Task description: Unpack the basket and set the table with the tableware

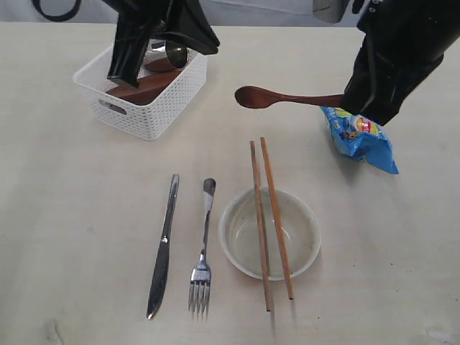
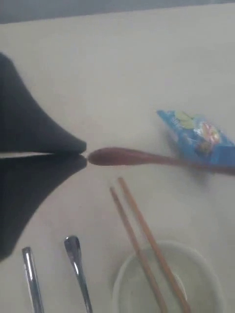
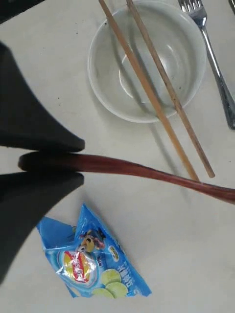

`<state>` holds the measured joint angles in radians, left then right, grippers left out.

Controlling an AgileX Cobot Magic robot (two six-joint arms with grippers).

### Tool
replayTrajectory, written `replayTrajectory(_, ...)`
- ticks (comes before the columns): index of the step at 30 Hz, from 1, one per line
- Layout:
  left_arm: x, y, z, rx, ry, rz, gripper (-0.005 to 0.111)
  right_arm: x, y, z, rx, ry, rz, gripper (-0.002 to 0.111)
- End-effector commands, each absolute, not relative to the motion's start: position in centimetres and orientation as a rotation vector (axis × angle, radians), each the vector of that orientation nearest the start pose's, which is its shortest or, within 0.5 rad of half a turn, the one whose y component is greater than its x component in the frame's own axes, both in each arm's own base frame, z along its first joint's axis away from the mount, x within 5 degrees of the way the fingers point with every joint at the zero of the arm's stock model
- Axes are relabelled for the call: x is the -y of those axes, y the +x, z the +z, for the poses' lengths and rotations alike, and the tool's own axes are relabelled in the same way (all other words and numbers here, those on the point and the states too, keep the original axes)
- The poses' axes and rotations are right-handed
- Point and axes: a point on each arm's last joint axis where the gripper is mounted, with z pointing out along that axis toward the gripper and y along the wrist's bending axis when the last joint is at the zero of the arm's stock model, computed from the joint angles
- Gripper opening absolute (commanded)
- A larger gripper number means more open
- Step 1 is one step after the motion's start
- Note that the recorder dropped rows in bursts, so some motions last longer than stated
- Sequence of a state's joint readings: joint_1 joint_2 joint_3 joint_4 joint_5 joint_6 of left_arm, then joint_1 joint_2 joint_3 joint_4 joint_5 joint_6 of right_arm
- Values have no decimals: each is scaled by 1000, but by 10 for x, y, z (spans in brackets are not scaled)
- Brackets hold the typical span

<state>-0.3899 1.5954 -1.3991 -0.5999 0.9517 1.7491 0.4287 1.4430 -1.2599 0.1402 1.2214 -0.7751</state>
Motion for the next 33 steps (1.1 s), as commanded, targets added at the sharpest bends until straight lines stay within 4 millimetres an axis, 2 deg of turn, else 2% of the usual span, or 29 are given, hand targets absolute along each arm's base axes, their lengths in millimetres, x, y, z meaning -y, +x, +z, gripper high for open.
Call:
replayTrajectory(1, 189, 295, 332, -1350, 1971, -162, 3, -127, 247, 321, -2366, -1605, 109, -1)
replayTrajectory(6, 208, 293, 319, -1377, 1978, -219, 31, -127, 247, 321, -2366, -1605, 109, -1)
replayTrajectory(10, 221, 295, 316, -1361, 1941, -207, 45, -127, 247, 321, -2369, -1600, 110, -1)
replayTrajectory(16, 241, 301, 302, -1348, 1903, -173, 45, -127, 247, 321, -2371, -1597, 110, -1)
replayTrajectory(26, 253, 308, 274, -1405, 1922, -231, 45, -127, 247, 321, -2371, -1597, 110, -1)
replayTrajectory(33, 262, 323, 252, -1423, 1884, -183, 45, -127, 247, 321, -2371, -1597, 110, -1)
